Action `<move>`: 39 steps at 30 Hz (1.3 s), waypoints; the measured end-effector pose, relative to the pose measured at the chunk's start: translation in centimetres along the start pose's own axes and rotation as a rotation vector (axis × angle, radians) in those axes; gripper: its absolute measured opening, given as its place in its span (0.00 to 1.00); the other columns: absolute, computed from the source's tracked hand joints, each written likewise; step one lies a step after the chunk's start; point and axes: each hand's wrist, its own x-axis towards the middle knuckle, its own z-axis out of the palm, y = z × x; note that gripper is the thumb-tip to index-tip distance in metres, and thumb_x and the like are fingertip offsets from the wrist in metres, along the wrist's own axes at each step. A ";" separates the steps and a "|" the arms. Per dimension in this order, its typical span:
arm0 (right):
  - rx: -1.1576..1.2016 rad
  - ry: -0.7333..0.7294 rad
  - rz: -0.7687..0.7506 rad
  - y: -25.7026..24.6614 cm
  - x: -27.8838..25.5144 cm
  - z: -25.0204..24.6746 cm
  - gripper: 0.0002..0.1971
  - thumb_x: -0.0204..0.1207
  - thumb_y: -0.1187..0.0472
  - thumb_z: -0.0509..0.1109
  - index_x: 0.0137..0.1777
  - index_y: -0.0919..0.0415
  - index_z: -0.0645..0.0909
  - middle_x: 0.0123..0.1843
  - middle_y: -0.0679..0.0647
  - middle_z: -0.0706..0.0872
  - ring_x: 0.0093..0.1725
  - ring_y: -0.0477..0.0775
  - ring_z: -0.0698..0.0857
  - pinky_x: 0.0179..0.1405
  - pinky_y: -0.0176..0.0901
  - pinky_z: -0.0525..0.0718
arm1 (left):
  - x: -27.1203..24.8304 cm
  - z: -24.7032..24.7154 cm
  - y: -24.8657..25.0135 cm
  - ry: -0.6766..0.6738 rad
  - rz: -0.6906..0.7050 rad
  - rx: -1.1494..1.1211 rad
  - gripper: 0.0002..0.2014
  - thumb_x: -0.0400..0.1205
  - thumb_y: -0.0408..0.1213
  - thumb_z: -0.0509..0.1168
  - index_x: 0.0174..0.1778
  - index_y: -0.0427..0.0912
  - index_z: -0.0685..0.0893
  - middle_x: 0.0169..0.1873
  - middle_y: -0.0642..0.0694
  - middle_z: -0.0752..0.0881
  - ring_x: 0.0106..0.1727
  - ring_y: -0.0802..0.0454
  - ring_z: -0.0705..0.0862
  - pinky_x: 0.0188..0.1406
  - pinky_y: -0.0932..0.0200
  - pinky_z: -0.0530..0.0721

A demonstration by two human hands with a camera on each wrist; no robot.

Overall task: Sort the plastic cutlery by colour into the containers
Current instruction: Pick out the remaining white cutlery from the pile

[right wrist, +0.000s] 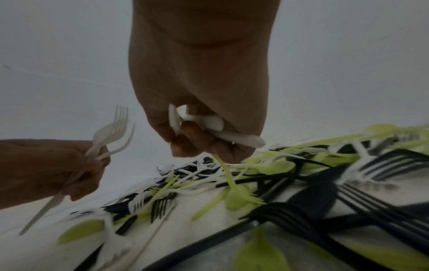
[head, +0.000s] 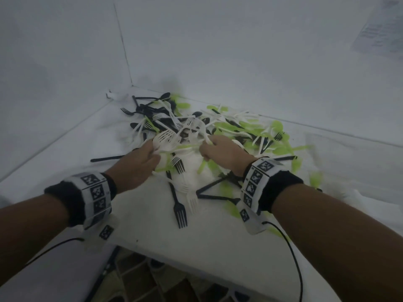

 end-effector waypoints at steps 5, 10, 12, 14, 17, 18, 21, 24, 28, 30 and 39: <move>-0.268 -0.232 0.021 -1.0 0.2 1.7 0.19 0.77 0.48 0.79 0.37 0.60 0.78 0.36 0.52 0.81 0.34 0.51 0.78 0.36 0.44 0.73 | -1.9 0.0 -1.9 -0.041 -0.019 -0.039 0.11 0.92 0.43 0.56 0.46 0.43 0.67 0.34 0.39 0.81 0.31 0.48 0.78 0.32 0.51 0.77; -0.297 -0.355 0.007 -1.0 -0.3 1.2 0.24 0.70 0.44 0.85 0.38 0.60 0.74 0.36 0.55 0.75 0.35 0.53 0.73 0.37 0.47 0.69 | -3.1 0.5 -2.4 -0.062 -0.015 0.014 0.10 0.91 0.41 0.58 0.46 0.41 0.68 0.37 0.36 0.79 0.33 0.46 0.73 0.35 0.49 0.73; -0.257 -0.406 0.020 -1.3 -0.7 0.8 0.23 0.70 0.47 0.86 0.38 0.63 0.79 0.36 0.54 0.79 0.36 0.53 0.76 0.40 0.47 0.73 | -3.3 0.8 -2.6 -0.072 -0.026 0.012 0.11 0.91 0.41 0.58 0.46 0.40 0.67 0.36 0.39 0.78 0.33 0.47 0.72 0.35 0.50 0.71; -0.228 -0.440 0.045 -1.2 -1.0 0.4 0.19 0.69 0.49 0.87 0.47 0.64 0.88 0.46 0.55 0.90 0.47 0.57 0.86 0.52 0.47 0.82 | -3.4 1.0 -2.6 -0.078 -0.033 0.003 0.12 0.92 0.42 0.57 0.46 0.39 0.67 0.35 0.42 0.76 0.33 0.49 0.71 0.35 0.50 0.71; -0.204 -0.460 0.075 -1.5 -1.6 0.3 0.27 0.65 0.42 0.88 0.57 0.60 0.90 0.59 0.57 0.92 0.63 0.61 0.87 0.73 0.56 0.80 | -3.3 1.2 -2.6 -0.090 -0.035 0.002 0.13 0.92 0.42 0.57 0.44 0.41 0.66 0.33 0.45 0.74 0.32 0.50 0.69 0.34 0.51 0.70; -0.204 -0.455 0.076 -1.7 -1.7 0.3 0.33 0.63 0.38 0.87 0.59 0.62 0.88 0.62 0.59 0.91 0.65 0.63 0.86 0.75 0.59 0.79 | -3.2 1.2 -2.7 -0.094 -0.029 0.006 0.13 0.92 0.42 0.57 0.43 0.42 0.66 0.33 0.45 0.74 0.31 0.51 0.69 0.34 0.51 0.69; -0.180 -0.415 0.066 -2.2 -2.0 0.1 0.31 0.68 0.35 0.83 0.52 0.63 0.84 0.52 0.58 0.89 0.53 0.58 0.86 0.61 0.49 0.83 | -2.8 1.3 -2.6 -0.100 -0.015 0.008 0.13 0.91 0.41 0.58 0.44 0.41 0.67 0.32 0.46 0.73 0.31 0.51 0.69 0.34 0.51 0.70; -0.122 -0.383 0.047 -2.6 -2.1 0.3 0.35 0.68 0.29 0.79 0.46 0.66 0.80 0.38 0.51 0.75 0.39 0.52 0.74 0.46 0.47 0.72 | -2.6 1.2 -2.6 -0.092 -0.012 0.003 0.11 0.91 0.40 0.58 0.45 0.40 0.68 0.33 0.44 0.75 0.31 0.51 0.70 0.33 0.53 0.71; 0.000 -0.373 0.131 -3.4 -2.7 0.3 0.30 0.77 0.22 0.61 0.54 0.49 0.82 0.47 0.47 0.80 0.32 0.47 0.73 0.35 0.42 0.75 | -2.4 1.2 -2.5 -0.094 -0.004 0.005 0.11 0.91 0.40 0.58 0.45 0.41 0.69 0.34 0.43 0.77 0.31 0.50 0.72 0.32 0.54 0.72; 0.078 -0.295 0.184 -3.5 -2.5 0.3 0.33 0.80 0.26 0.63 0.62 0.56 0.82 0.52 0.49 0.83 0.36 0.43 0.81 0.36 0.41 0.81 | -2.3 1.1 -2.6 -0.094 -0.001 0.002 0.11 0.91 0.40 0.58 0.45 0.41 0.69 0.34 0.43 0.77 0.31 0.50 0.72 0.33 0.54 0.72; 0.237 0.190 0.111 -4.2 -0.6 0.8 0.08 0.82 0.59 0.72 0.43 0.60 0.81 0.39 0.53 0.77 0.37 0.52 0.75 0.38 0.43 0.75 | -2.2 0.9 -2.9 -0.084 0.020 -0.011 0.11 0.91 0.38 0.59 0.44 0.41 0.69 0.33 0.46 0.75 0.29 0.55 0.70 0.27 0.64 0.69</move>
